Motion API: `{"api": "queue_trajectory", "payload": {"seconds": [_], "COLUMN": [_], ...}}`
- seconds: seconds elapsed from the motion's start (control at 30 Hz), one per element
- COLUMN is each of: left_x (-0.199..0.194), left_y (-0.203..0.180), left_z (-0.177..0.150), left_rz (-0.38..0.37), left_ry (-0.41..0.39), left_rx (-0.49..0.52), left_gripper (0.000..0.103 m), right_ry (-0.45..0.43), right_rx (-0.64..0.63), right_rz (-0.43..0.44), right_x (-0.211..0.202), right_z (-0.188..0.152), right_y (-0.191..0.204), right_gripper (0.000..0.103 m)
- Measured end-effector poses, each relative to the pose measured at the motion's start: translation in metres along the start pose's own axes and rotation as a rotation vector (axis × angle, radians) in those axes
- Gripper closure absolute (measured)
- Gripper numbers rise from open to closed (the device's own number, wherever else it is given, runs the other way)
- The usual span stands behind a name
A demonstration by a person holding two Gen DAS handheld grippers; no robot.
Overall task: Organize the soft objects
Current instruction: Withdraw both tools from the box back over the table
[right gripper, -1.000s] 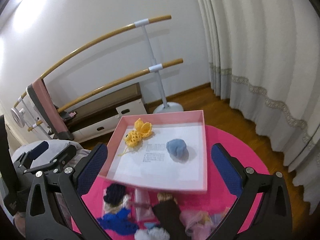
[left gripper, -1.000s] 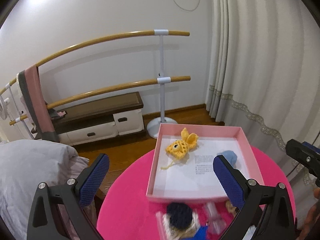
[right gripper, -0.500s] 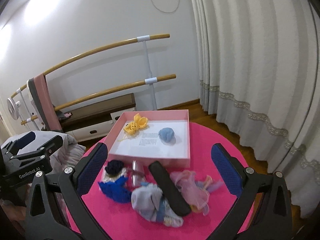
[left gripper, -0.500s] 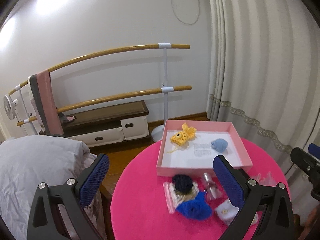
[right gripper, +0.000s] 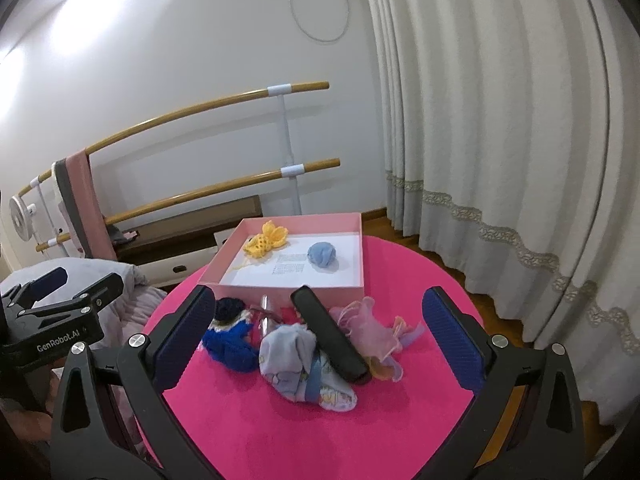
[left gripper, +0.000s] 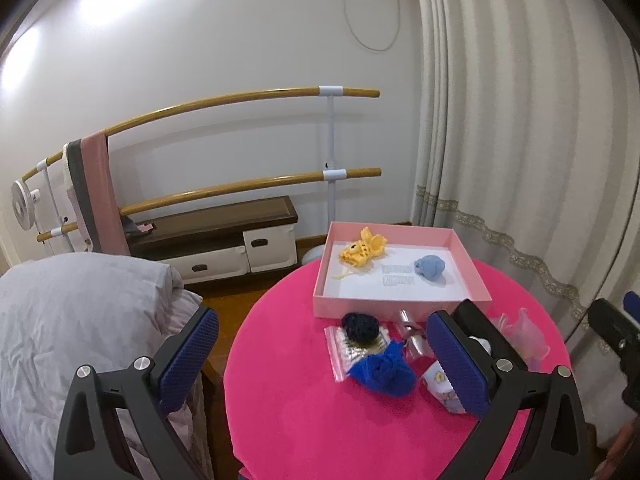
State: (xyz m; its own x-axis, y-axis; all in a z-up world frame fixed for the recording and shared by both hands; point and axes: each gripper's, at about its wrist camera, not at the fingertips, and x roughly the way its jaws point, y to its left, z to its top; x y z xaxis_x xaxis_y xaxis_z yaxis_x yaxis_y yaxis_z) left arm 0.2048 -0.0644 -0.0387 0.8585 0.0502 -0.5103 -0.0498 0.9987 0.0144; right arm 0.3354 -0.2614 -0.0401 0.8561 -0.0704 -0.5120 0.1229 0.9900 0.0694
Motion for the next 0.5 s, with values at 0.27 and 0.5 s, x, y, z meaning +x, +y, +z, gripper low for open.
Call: {"api": "queue_trajectory", "payload": {"seconds": [0.27,0.5], "left_x": [-0.019,-0.030], "left_y": [0.003,0.004], "left_z": [-0.005,-0.006], "left_rz": [-0.008,-0.010], "left_ry": [0.015,0.021], "left_rx": [-0.004,-0.010], "left_gripper": [0.000,0.000], "right_ry": [0.020,0.023], "right_rx": [-0.011,-0.014], "right_rz": [0.017,0.022], "right_x": [0.000,-0.004], "right_z": [-0.012,-0.015], "right_y": [0.003,0.003], "right_gripper": [0.000,0.000]}}
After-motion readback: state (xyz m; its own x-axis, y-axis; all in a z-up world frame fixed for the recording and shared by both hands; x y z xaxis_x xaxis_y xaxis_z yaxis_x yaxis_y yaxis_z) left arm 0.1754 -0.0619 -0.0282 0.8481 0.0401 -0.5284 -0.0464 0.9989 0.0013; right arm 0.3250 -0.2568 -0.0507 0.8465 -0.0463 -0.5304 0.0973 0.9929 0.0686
